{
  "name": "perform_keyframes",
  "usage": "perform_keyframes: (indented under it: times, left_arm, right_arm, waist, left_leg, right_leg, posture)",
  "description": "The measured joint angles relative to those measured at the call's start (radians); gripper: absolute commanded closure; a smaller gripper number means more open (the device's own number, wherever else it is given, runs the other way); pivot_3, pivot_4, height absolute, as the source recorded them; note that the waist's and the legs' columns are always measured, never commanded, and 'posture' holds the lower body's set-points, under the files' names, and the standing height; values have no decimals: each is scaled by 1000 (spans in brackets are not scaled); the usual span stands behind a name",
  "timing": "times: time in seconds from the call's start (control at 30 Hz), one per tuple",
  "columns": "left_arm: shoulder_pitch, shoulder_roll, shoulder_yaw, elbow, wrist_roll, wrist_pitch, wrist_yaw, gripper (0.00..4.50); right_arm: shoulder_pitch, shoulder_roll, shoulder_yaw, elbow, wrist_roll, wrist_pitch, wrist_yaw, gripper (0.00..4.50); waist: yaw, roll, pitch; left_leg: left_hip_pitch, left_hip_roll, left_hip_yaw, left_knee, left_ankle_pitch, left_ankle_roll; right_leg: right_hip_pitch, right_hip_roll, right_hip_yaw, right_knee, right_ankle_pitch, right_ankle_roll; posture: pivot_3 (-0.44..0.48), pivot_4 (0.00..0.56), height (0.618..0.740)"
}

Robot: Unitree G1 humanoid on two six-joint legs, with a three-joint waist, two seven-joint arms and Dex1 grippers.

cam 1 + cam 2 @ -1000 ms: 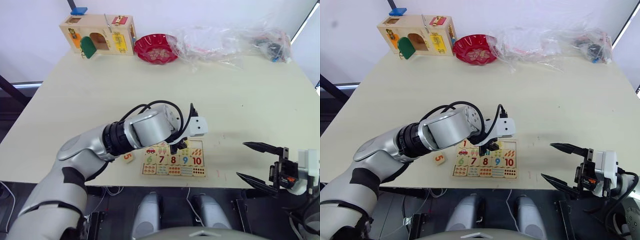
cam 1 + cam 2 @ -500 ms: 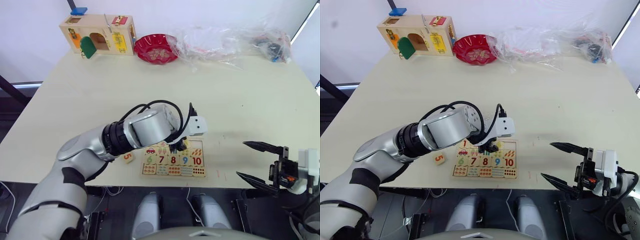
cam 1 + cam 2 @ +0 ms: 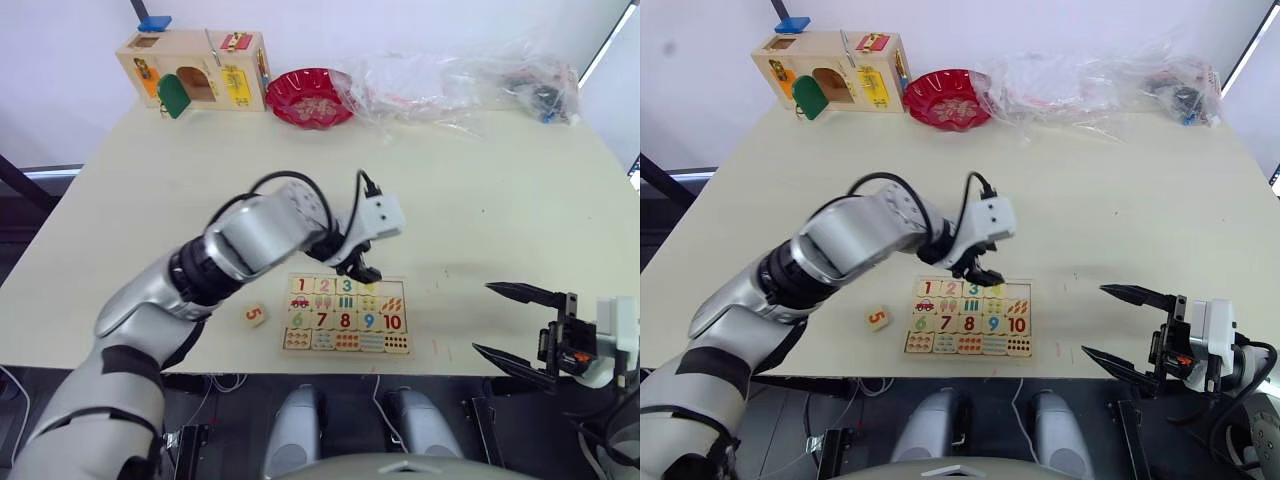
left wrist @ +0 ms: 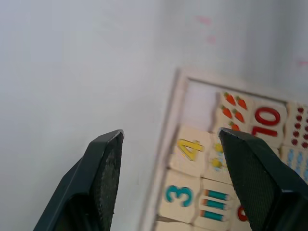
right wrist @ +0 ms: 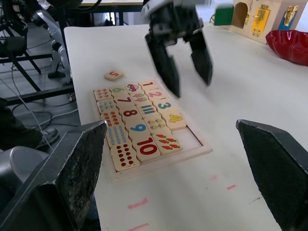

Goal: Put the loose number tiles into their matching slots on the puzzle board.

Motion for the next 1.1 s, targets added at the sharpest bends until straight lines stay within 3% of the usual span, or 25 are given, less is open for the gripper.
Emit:
perform_keyframes:
  times: [0.1,0.23,0.37,0.5,0.53,0.67,1.1]
  left_arm:
    - [42,36,9,34,17,-145,-72,1190]
    - [115,62,101,151,16,-380,-220,1190]
    - [199,53,143,256,59,-590,-277,2358]
    - [244,44,164,364,82,-736,-366,4283]
    - [250,38,169,377,82,-759,-392,4458]
    - [262,7,177,407,92,-822,-451,4458]
    - [319,-42,184,422,174,-871,-470,4458]
  right_arm:
    - [-8,-1,0,1,0,2,1,0]
    - [-22,-1,2,2,0,13,1,0]
    - [-31,-1,7,2,0,19,1,0]
    - [-34,-1,9,2,0,20,0,0]
    - [-34,-1,9,2,0,20,0,0]
    - [-32,-1,9,2,0,21,0,0]
    - [-3,-1,8,2,1,23,-3,0]
  waist:
    - [3,0,0]
    - [3,0,0]
    - [3,0,0]
    - [4,0,0]
    - [4,0,0]
    - [3,0,0]
    - [2,0,0]
  left_leg:
    - [-1,-1,2,1,0,0]
    - [-1,-1,5,1,0,0]
    - [-1,-1,6,1,0,0]
    - [-1,-1,6,1,0,0]
    - [-1,-1,6,1,0,0]
    - [-1,-1,7,1,0,0]
    - [-1,0,7,1,0,0]
  right_leg:
    - [0,0,1,0,0,0]
    - [0,0,2,0,0,0]
    - [0,0,3,0,0,0]
    - [0,0,3,0,0,0]
    - [0,1,3,0,0,0]
    - [0,1,4,0,0,0]
    - [0,1,4,0,0,0]
  posture:
    - [0,150,740]
    - [0,150,740]
    - [0,150,740]
    - [0,150,740]
    - [0,150,740]
    - [0,150,740]
    - [0,150,740]
